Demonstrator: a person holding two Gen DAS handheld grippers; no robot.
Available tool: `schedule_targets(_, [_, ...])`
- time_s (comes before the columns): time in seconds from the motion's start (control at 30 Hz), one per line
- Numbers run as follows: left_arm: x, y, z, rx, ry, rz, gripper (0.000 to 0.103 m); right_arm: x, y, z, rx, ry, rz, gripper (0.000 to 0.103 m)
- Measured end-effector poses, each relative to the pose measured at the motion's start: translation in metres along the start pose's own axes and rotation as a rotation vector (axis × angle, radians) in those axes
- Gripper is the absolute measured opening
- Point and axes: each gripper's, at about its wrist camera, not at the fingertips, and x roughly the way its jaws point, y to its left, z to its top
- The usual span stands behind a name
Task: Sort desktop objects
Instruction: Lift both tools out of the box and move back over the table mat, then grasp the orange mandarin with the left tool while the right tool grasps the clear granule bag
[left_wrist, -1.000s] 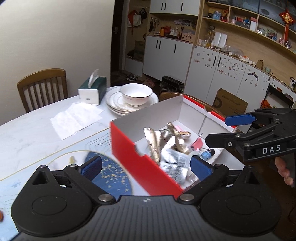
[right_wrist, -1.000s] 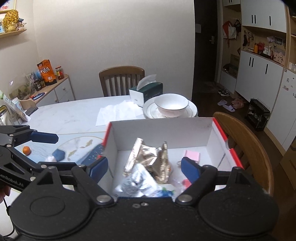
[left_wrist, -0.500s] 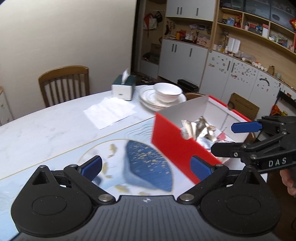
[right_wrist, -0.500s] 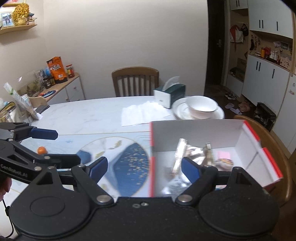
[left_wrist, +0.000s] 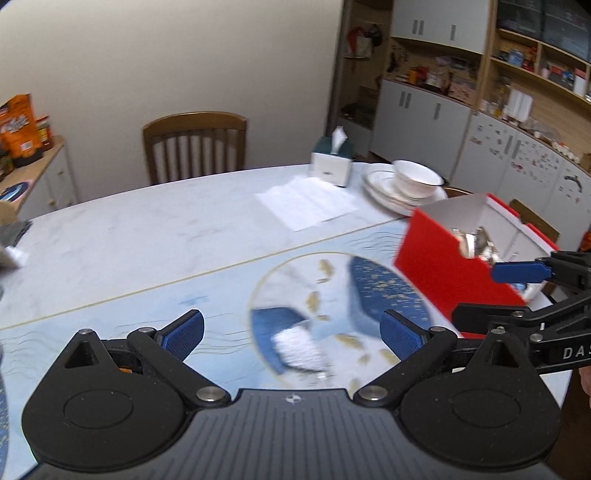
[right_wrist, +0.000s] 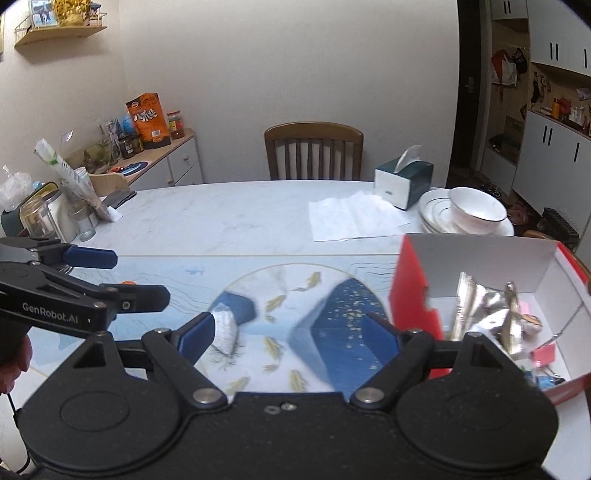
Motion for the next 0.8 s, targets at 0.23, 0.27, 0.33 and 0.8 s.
schedule_targets(0.23, [0.008, 0.038, -0.01, -0.035, 0.015, 0.087, 0.102, 0.026, 0.029, -0.003, -0.014, 0.019, 0.008, 0.086])
schedule_targets(0.27, [0.01, 0.042, -0.012, -0.034, 0.018, 0.099, 0.102, 0.029, 0.033, -0.004, -0.019, 0.023, 0.009, 0.086])
schedule_targets(0.33, [0.015, 0.05, -0.015, -0.038, 0.03, 0.115, 0.102, 0.038, 0.04, -0.006, -0.029, 0.033, 0.01, 0.086])
schedule_targets(0.8, [0.05, 0.101, -0.034, -0.094, 0.091, 0.198, 0.102, 0.09, 0.059, -0.012, -0.066, 0.095, -0.019, 0.086])
